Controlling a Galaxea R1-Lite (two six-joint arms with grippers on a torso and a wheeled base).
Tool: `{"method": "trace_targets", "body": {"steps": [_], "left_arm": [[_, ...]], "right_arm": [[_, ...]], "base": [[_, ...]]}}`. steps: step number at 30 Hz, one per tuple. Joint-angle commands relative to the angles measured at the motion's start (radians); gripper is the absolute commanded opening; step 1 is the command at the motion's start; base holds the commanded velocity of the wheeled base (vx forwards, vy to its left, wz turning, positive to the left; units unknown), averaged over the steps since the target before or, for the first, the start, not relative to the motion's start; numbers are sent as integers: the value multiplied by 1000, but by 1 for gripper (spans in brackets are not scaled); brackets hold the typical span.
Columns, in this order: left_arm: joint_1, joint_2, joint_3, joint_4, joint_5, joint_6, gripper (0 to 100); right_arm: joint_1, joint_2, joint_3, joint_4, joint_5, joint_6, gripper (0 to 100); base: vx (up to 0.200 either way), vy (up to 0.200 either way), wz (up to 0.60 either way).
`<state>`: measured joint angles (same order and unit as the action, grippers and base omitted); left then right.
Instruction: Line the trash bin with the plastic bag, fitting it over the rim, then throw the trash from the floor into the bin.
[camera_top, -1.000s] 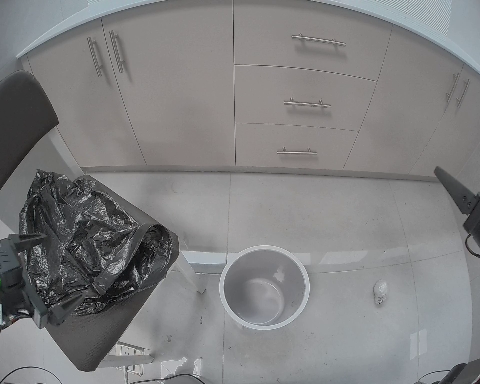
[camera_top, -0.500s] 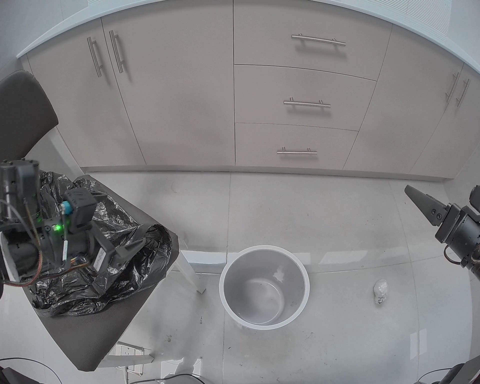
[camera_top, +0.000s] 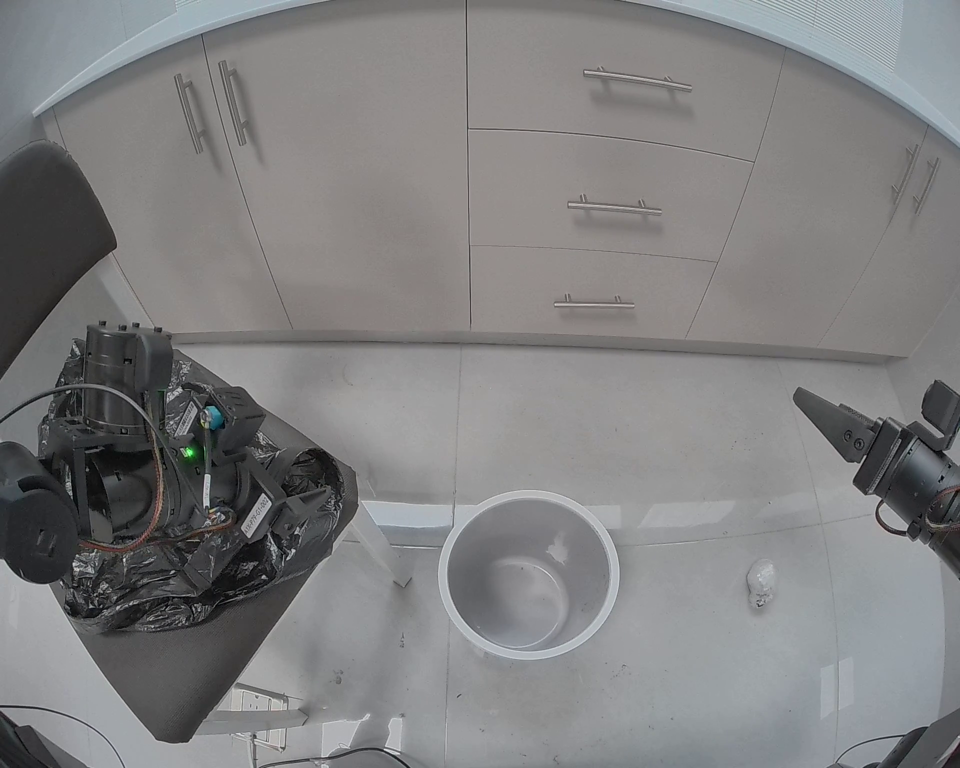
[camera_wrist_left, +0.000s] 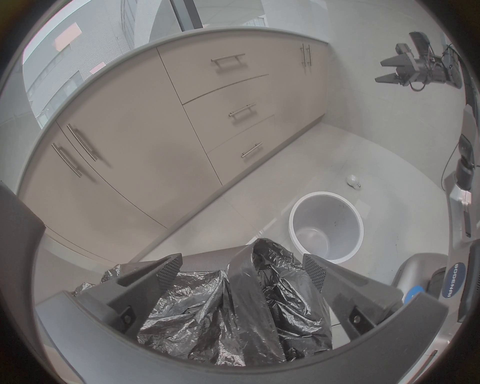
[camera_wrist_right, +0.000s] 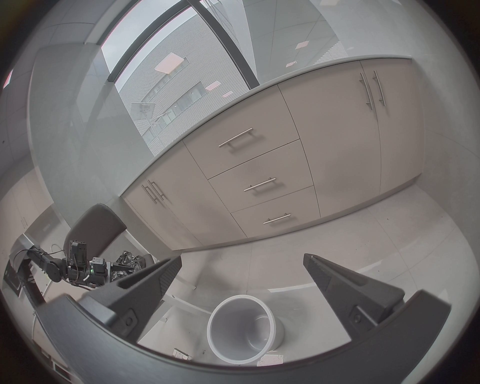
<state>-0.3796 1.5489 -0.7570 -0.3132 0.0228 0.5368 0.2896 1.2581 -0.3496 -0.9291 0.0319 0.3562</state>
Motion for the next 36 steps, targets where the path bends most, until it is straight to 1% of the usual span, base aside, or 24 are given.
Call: {"method": "trace_targets", "body": {"steps": [1, 4, 8, 13, 24, 25, 26, 33, 36], "left_arm": [[7, 31, 4, -3, 13, 2, 100], [8, 39, 4, -4, 48, 3, 100], [7, 46, 4, -3, 59, 6, 100], [8, 49, 7, -3, 92, 42, 100], [10, 72, 15, -6, 98, 51, 100], [10, 72, 15, -6, 98, 51, 0], [10, 68, 16, -4, 109, 51, 0], [10, 71, 19, -6, 111, 42, 0], [31, 60, 27, -35, 106, 38, 0]], "right_arm": [[0, 3, 1, 0, 0, 0, 100], [0, 3, 1, 0, 0, 0, 100], [0, 3, 1, -2, 0, 0, 100], [0, 4, 1, -2, 0, 0, 100], [0, 3, 9, -4, -1, 1, 100], [0, 3, 9, -4, -1, 1, 100], [0, 0, 24, -5, -1, 1, 100], [2, 3, 29, -5, -1, 1, 100], [13, -6, 40, -7, -1, 1, 100]], "base": [[0, 0, 0], [0, 0, 0], [0, 0, 0], [0, 0, 0], [0, 0, 0], [0, 0, 0], [0, 0, 0], [0, 0, 0], [0, 0, 0]]}}
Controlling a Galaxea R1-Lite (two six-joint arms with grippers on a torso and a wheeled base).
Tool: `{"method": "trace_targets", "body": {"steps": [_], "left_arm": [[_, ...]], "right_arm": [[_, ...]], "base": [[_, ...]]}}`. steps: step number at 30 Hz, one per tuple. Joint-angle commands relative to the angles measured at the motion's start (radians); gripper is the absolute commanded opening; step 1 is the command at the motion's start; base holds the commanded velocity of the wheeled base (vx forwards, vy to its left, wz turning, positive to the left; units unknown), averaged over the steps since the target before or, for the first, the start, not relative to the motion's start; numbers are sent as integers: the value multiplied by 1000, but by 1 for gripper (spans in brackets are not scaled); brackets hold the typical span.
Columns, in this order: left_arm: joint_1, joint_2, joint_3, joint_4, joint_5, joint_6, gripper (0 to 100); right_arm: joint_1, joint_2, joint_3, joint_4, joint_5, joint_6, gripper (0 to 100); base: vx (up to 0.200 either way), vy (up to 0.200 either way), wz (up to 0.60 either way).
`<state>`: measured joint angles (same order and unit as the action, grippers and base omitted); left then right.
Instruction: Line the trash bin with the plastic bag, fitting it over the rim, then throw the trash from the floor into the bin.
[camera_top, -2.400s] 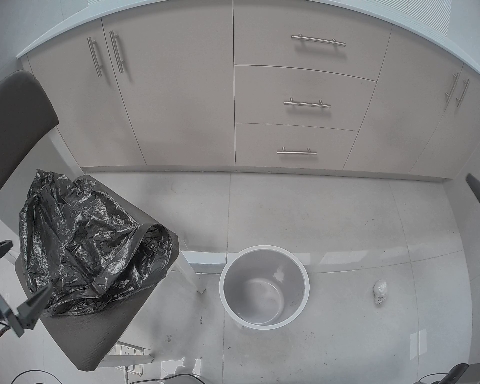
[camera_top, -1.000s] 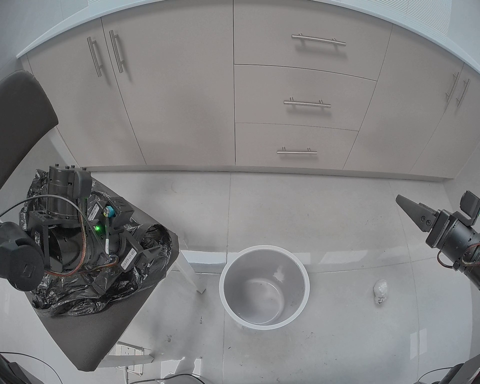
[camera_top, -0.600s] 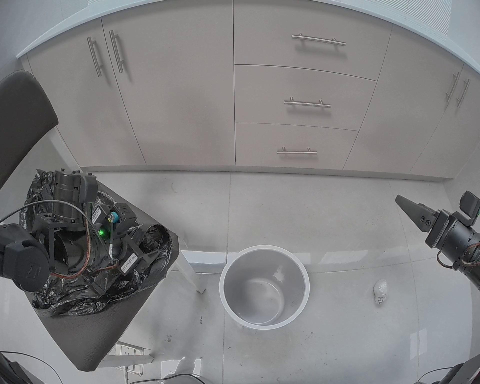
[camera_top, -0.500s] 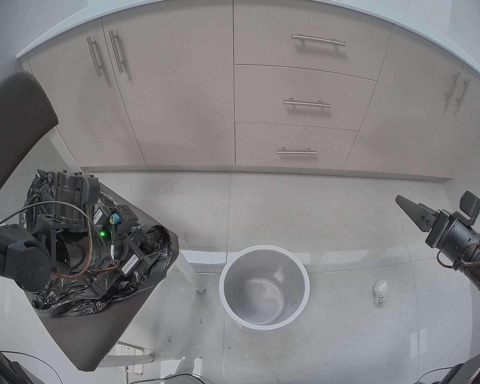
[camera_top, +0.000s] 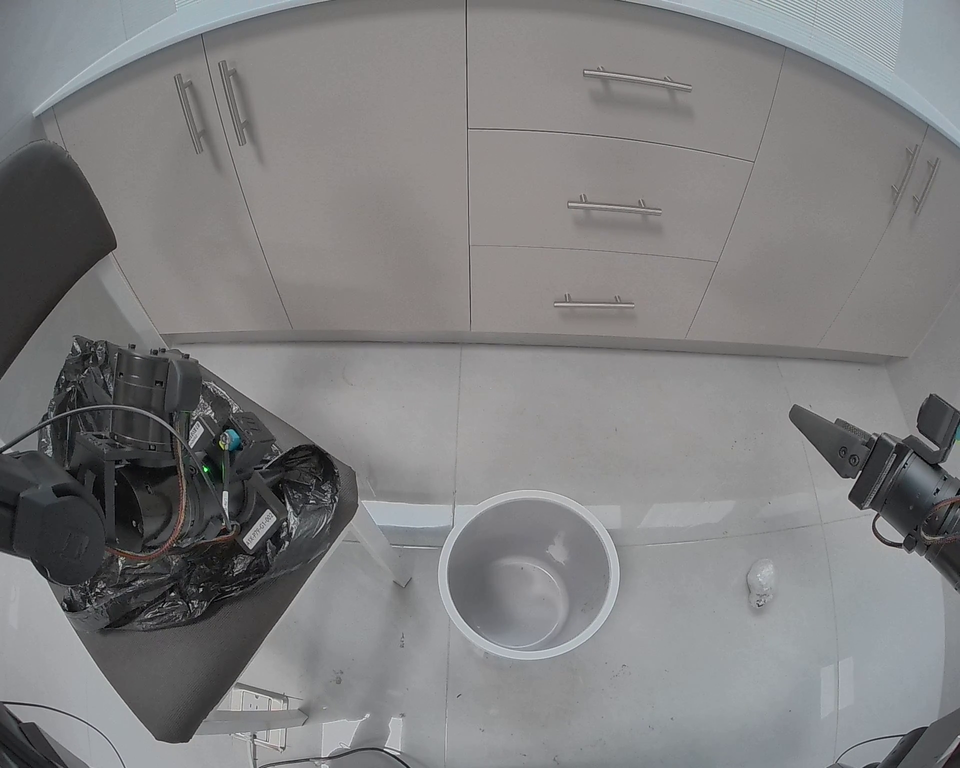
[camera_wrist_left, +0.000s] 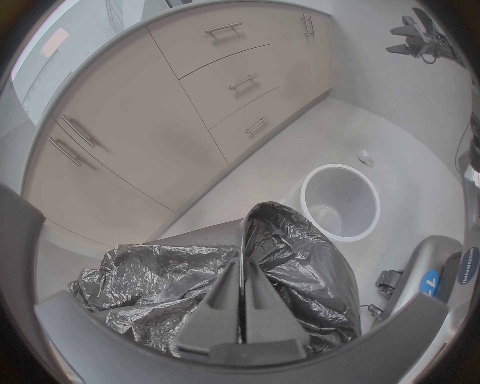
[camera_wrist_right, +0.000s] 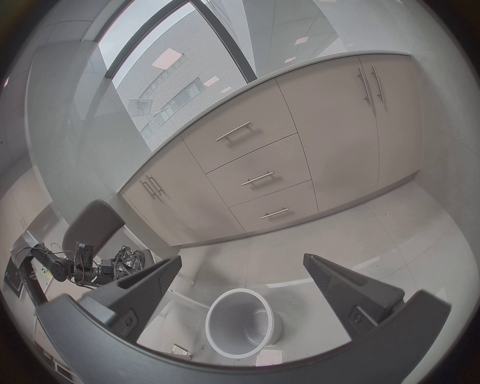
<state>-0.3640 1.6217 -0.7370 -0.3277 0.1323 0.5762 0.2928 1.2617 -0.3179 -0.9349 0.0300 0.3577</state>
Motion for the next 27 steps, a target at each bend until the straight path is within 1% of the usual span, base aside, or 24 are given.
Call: {"method": "trace_targets", "body": {"steps": [1, 2, 4, 7, 9, 10, 11, 13, 14, 15, 16, 17, 19, 21, 22, 23, 24, 25, 26, 27], "left_arm": [[19, -14, 11, -39, -3, -1, 0], [19, -14, 11, -45, -3, -2, 0], [20, -14, 36, -113, -5, -18, 0], [11, -16, 56, -200, -7, -93, 0], [-7, -25, 48, -280, -14, -206, 0], [-18, -39, 38, -335, -39, -303, 0], [-26, -52, 24, -361, -56, -380, 0], [-47, -91, -35, -386, -69, -582, 0], [-49, -94, -39, -386, -69, -598, 0], [-78, -121, -96, -375, -69, -774, 0], [-102, -135, -139, -358, -69, -885, 0], [-122, -144, -174, -335, -69, -967, 0], [-164, -155, -237, -281, -69, -1092, 0], [-217, -158, -306, -212, -68, -1197, 0], [-239, -161, -331, -186, -68, -1233, 0], [-239, -161, -331, -186, -68, -1233, 0], [-297, -175, -389, -106, -69, -1311, 0], [-326, -174, -418, -71, -68, -1334, 0], [-335, -171, -426, -62, -68, -1339, 0], [-355, -160, -446, -44, -60, -1343, 0]], "right_arm": [[11, -8, 10, -1, 1, -2, 100], [11, -7, 10, -1, 1, -2, 100], [11, -5, 10, -1, 1, 0, 100], [11, -8, 13, 1, 1, 0, 100], [11, -10, 22, -1, 2, -3, 100], [11, -10, 25, -1, 4, -5, 100], [12, -5, 26, 1, 4, -5, 100], [16, 4, 25, 1, 4, -9, 100], [17, 4, 25, 1, 4, -9, 100], [31, 13, 16, 1, 5, -11, 100], [43, 25, 6, -2, 5, -11, 100], [54, 35, -9, -1, 5, -9, 100], [74, 67, -46, 1, 5, -14, 100], [108, 116, -96, 1, -4, -31, 100], [121, 136, -122, 1, -5, -39, 100], [121, 136, -122, 1, -5, -39, 100], [158, 188, -188, 11, -7, -55, 100], [183, 219, -217, 11, -9, -60, 100], [192, 231, -228, 11, -9, -62, 100], [224, 269, -259, 11, -13, -68, 100]], "base": [[0, 0, 0], [0, 0, 0], [0, 0, 0], [0, 0, 0], [0, 0, 0], [0, 0, 0], [0, 0, 0], [0, 0, 0], [0, 0, 0], [0, 0, 0], [0, 0, 0], [0, 0, 0], [0, 0, 0], [0, 0, 0], [0, 0, 0], [0, 0, 0], [0, 0, 0], [0, 0, 0], [0, 0, 0], [0, 0, 0]]}}
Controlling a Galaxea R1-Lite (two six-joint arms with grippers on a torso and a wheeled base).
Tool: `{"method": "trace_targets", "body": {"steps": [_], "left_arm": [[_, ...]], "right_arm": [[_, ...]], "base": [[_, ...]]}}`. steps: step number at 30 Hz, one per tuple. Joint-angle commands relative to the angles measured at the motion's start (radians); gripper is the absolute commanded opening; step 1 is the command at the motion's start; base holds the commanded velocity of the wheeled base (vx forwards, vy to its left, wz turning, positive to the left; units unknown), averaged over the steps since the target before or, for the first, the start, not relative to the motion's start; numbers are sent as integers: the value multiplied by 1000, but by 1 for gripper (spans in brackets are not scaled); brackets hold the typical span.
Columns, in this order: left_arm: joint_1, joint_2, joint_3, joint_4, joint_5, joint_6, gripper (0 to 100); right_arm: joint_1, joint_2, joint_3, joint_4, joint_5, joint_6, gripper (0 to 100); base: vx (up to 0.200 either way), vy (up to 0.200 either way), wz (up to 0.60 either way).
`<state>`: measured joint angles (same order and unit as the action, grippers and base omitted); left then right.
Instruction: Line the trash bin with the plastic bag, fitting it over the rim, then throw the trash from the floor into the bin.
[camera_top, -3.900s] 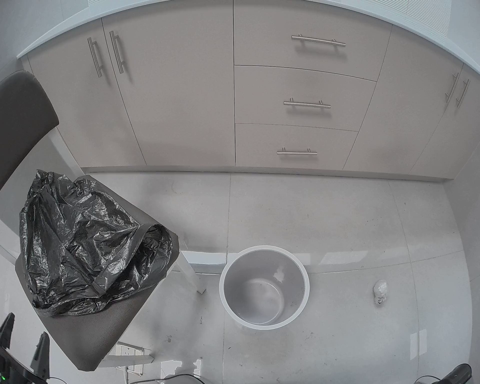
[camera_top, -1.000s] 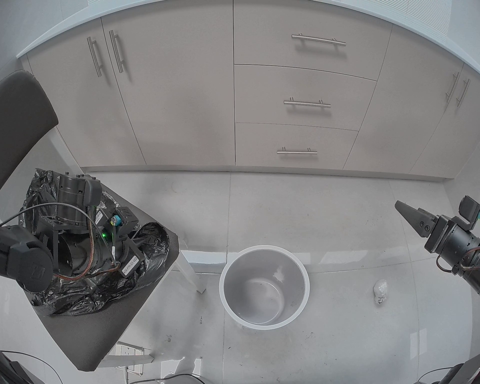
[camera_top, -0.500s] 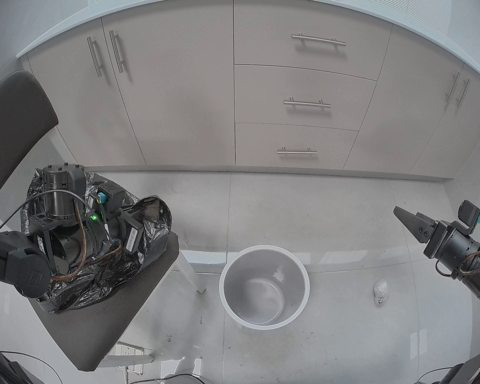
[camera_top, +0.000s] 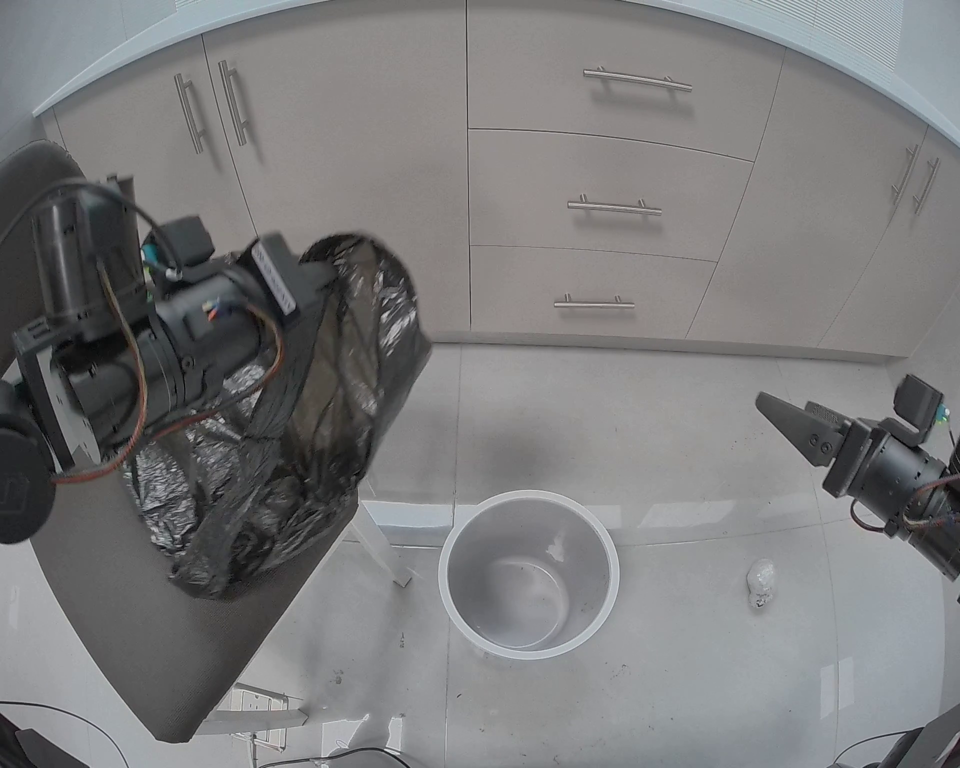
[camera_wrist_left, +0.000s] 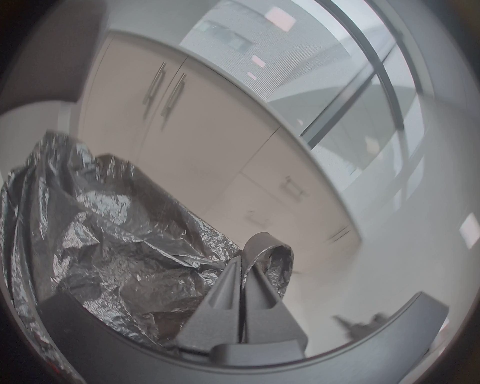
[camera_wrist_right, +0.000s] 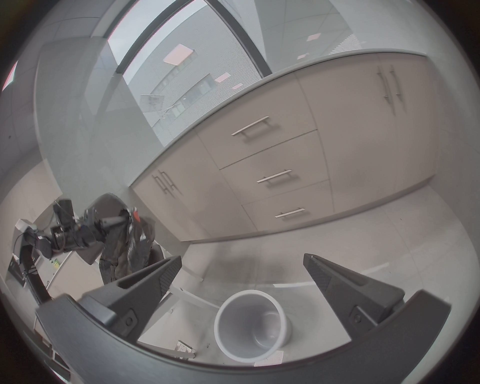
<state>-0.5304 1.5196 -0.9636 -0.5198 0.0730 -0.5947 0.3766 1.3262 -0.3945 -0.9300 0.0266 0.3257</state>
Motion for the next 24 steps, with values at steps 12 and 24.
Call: {"method": "trace_targets", "body": {"steps": [12, 24], "left_arm": [[-172, 56, -374, 170, 5, -163, 0], [-192, 87, -368, 164, 4, -177, 0]], "right_arm": [[357, 484, -317, -26, -154, -139, 100], [367, 507, -294, -50, -163, -137, 100]], "base": [[0, 0, 0], [0, 0, 0]]}}
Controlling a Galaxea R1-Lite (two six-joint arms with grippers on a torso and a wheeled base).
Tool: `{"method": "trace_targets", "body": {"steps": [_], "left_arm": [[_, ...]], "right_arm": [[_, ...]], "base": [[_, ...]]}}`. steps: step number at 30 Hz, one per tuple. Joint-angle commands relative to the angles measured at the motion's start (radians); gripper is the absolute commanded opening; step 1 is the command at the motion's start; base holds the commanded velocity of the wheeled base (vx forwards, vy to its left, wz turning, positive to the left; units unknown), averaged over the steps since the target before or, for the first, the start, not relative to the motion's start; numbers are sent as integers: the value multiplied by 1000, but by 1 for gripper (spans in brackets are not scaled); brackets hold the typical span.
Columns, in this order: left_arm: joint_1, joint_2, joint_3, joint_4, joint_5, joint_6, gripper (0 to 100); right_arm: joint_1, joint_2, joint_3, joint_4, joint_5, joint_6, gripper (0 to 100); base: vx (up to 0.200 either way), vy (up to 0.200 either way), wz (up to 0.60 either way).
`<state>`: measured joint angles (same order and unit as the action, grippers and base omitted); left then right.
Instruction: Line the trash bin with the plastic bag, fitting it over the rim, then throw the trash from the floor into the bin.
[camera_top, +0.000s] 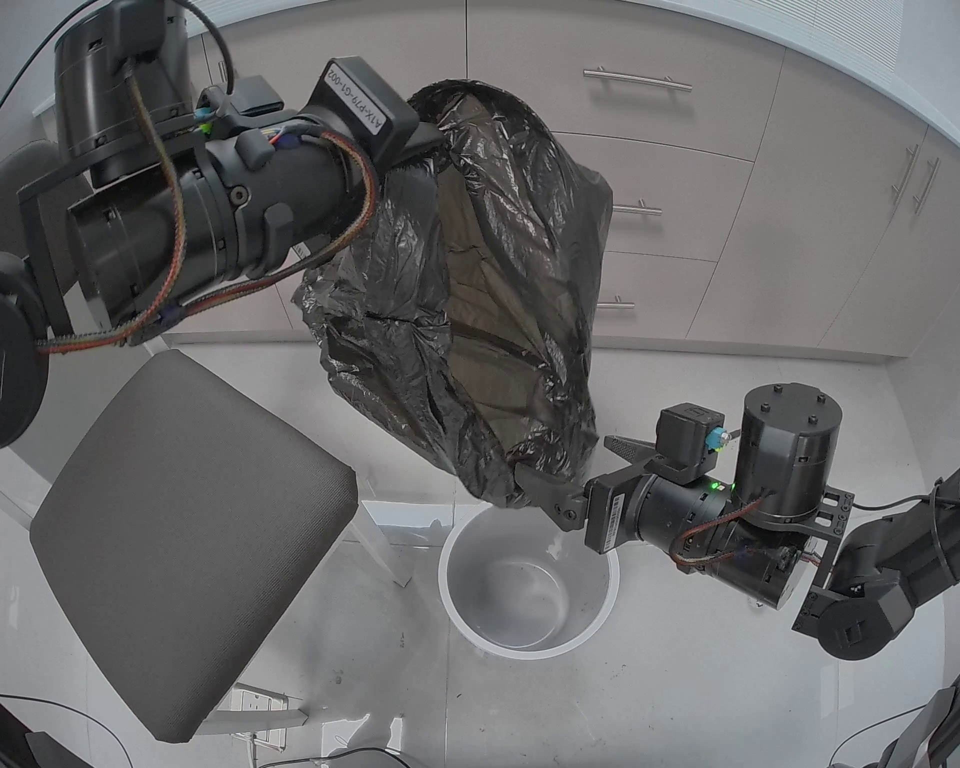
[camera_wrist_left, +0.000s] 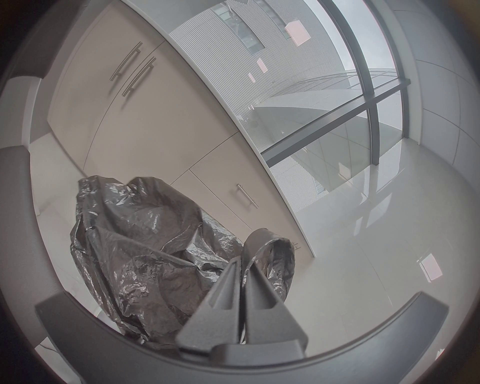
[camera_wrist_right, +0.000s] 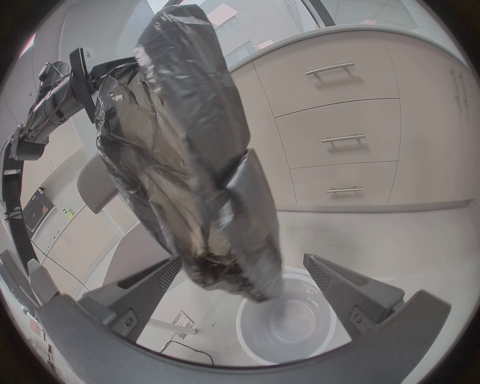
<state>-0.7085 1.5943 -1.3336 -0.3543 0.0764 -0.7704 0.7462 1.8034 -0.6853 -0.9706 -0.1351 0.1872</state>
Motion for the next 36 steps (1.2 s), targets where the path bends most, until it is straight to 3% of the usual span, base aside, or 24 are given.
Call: {"method": "trace_targets", "body": {"steps": [1, 9, 18, 31, 32, 36], "left_arm": [[-20, 10, 2, -2, 2, -1, 0], [-32, 3, 4, 0, 2, -20, 0], [-32, 0, 4, 0, 2, -29, 0], [-35, 0, 7, 0, 0, -32, 0], [-37, 0, 5, 0, 0, -32, 0], [-37, 0, 7, -2, 0, -32, 0]], "right_arm": [[-7, 37, -3, -26, -1, 0, 100], [1, 111, -25, -77, -40, 0, 100], [32, 249, -48, -227, -113, -2, 100], [18, 340, -68, -315, -146, 1, 100], [16, 343, -71, -321, -146, 1, 0], [18, 346, -69, -326, -146, 1, 0]], "base": [[0, 0, 0], [0, 0, 0], [0, 0, 0], [0, 0, 0], [0, 0, 0], [0, 0, 0]]}}
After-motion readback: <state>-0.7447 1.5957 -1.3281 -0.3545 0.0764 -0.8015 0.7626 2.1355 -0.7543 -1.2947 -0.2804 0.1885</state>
